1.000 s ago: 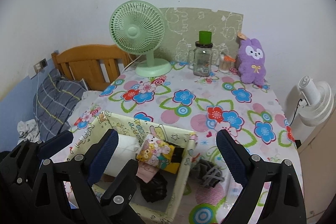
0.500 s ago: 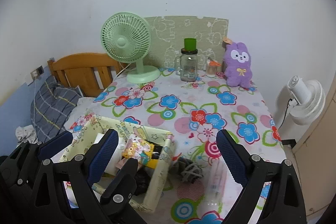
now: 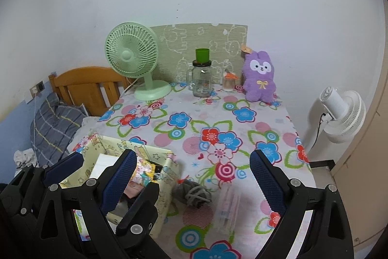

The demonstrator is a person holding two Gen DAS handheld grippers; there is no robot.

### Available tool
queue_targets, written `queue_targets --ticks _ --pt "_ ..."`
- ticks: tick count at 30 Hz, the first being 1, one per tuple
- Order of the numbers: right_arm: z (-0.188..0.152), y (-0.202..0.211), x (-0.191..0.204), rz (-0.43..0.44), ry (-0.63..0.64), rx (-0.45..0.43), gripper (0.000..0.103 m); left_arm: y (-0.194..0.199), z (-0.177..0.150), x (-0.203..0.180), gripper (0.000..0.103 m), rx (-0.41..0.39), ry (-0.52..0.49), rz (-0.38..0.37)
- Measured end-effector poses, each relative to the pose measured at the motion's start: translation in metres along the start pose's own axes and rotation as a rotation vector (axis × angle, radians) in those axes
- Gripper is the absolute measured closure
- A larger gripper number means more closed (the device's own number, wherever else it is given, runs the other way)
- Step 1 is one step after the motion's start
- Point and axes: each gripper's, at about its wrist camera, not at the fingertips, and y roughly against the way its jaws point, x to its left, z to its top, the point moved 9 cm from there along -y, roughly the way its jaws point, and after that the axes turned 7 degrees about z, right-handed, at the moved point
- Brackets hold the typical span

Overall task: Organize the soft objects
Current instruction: 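Raise both open tools out of the box toward the grey cord bundle, then move the left tool to the grey cord bundle while the right tool approaches the clear zip bag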

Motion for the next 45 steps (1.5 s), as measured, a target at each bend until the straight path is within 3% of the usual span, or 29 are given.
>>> queue_targets --ticks 25,45 --pt "-0.036 0.003 -0.057 -0.036 -0.027 -0.016 0.007 -0.016 -0.033 -0.061 0.008 0.023 -0.018 -0.024" --pt "-0.088 -0.026 -0.084 -0.009 -0.039 0.05 0.007 -0.048 -0.085 -0.083 0.008 0.118 -0.014 -0.003"
